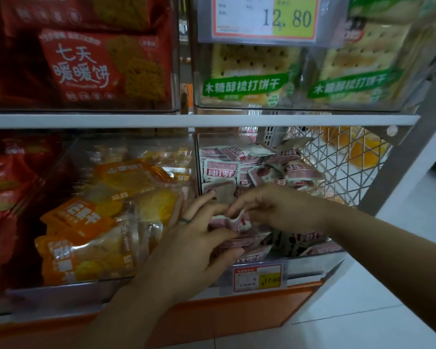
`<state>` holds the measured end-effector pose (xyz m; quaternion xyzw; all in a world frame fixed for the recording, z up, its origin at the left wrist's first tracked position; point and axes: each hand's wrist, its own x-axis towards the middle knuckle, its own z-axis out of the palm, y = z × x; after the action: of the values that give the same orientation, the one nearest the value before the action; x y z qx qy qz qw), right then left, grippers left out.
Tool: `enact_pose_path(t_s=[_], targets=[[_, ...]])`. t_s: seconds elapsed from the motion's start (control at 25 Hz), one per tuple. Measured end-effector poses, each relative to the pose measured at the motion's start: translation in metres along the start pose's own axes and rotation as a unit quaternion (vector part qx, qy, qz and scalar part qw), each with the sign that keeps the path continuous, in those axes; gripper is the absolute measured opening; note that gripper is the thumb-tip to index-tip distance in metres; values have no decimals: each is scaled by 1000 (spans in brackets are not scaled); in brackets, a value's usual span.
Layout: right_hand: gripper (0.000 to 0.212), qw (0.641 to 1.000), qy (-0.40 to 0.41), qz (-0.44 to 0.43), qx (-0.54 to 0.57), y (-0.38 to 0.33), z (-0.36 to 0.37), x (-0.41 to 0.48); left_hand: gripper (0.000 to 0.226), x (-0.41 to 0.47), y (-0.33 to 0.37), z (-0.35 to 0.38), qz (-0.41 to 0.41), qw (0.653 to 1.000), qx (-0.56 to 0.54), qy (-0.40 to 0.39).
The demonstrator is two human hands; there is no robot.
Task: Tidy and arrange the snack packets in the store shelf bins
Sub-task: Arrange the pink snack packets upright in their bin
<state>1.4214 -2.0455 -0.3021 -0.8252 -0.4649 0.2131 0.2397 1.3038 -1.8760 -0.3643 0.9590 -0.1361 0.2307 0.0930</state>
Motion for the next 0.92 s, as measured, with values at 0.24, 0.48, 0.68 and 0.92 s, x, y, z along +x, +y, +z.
enact_pose_path(t_s=[0.24,0.48,0.68,0.92], targets=[[17,960,62,164,218,6,-33,12,40,3,0,-1,6,1000,-12,12],[24,965,-43,253,59,6,-5,62,39,1,-2,3,10,1000,-17,19],[25,982,-27,186,32,10,6,63,38,1,-3,2,14,999,-19,21],[11,953,160,162,200,-8,-13,49,42,1,-3,3,13,1000,-8,20]])
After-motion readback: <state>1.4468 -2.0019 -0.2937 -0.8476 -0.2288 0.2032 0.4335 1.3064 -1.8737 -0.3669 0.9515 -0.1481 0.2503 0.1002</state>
